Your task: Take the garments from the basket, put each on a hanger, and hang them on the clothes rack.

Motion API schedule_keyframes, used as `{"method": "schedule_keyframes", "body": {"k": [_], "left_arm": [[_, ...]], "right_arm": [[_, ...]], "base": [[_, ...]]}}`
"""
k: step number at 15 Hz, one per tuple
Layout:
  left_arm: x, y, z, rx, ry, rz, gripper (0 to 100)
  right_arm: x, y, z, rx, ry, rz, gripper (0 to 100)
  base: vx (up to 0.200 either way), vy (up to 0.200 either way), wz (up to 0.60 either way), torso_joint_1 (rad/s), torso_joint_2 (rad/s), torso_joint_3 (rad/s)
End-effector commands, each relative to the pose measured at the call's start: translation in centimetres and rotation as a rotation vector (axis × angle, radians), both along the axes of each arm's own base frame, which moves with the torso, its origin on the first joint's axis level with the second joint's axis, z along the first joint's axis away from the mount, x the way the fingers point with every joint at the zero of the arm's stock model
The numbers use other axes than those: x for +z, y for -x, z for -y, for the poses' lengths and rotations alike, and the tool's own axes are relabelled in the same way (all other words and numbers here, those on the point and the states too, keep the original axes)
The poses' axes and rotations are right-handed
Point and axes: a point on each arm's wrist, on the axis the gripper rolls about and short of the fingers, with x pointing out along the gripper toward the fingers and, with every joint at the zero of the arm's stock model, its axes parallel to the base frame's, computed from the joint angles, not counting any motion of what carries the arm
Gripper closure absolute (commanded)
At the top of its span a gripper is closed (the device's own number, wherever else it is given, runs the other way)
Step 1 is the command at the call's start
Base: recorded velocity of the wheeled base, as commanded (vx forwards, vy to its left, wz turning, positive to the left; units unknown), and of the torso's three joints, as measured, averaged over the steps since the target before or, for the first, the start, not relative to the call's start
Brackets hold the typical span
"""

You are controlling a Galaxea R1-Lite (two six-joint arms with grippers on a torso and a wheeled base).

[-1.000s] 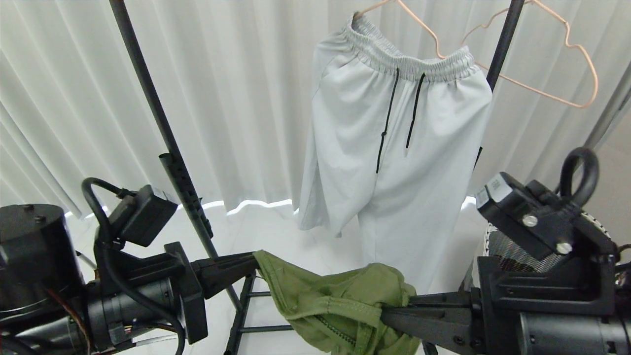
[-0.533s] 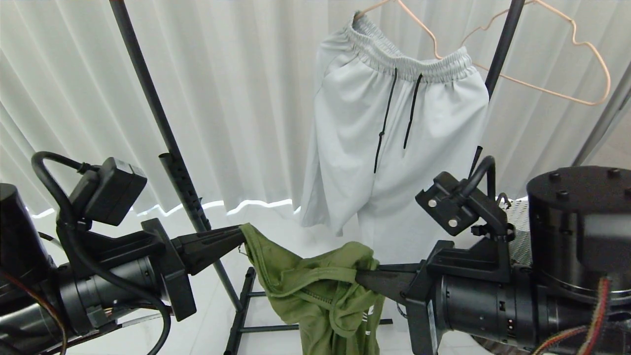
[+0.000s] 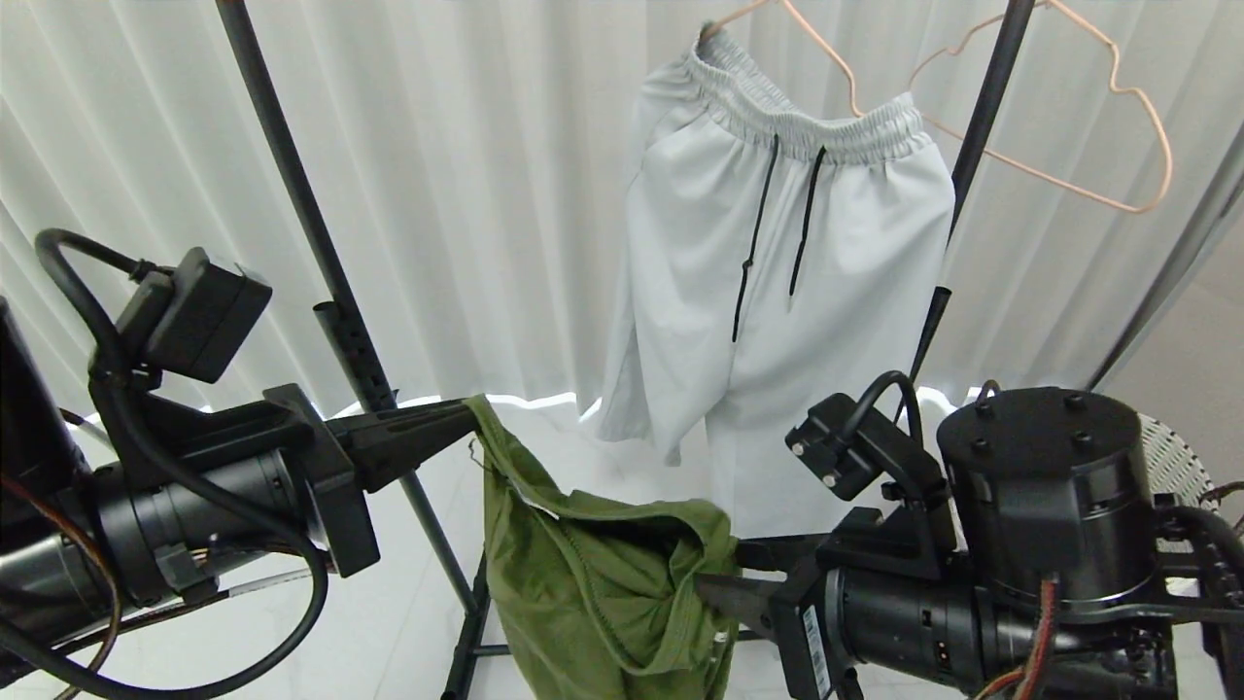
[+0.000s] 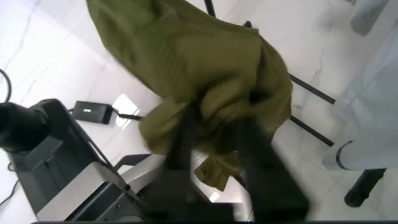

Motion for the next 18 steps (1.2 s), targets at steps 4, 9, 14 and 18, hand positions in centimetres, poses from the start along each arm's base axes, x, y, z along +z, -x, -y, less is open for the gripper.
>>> {"method": "schedule_keyframes", "body": {"k": [4,9,14,18], "left_arm": [[-0.1,0.9,1.8,-0.105,-0.052,-0.098,100],[-0.3,-0.4,2.6,-0.038,-0.101,-0.163,100],[-0.4,-0.4,2.5,-0.009,-0.112,-0.173,100],[0.2,-0.1,2.5,-0.013,-0.099,-0.150,100]], "right_arm": [[-1.7,-1.0,-1.8,-0.003,-0.006,0.007,0],[-3.1,-1.9,-4.5,0.016,-0.088,0.055,0],[-2.7,-1.7,-5.2,0.031,-0.110,0.073,0],[-4.0,-2.9,-6.7,-0.064,-0.064,0.093,0]], "base": [[0.000,0.000,0.00,0.000,0.00,0.000],[0.000,0.000,0.00,0.000,0.00,0.000],[0.000,0.000,0.00,0.000,0.00,0.000],[0.000,0.000,0.00,0.000,0.00,0.000]]}}
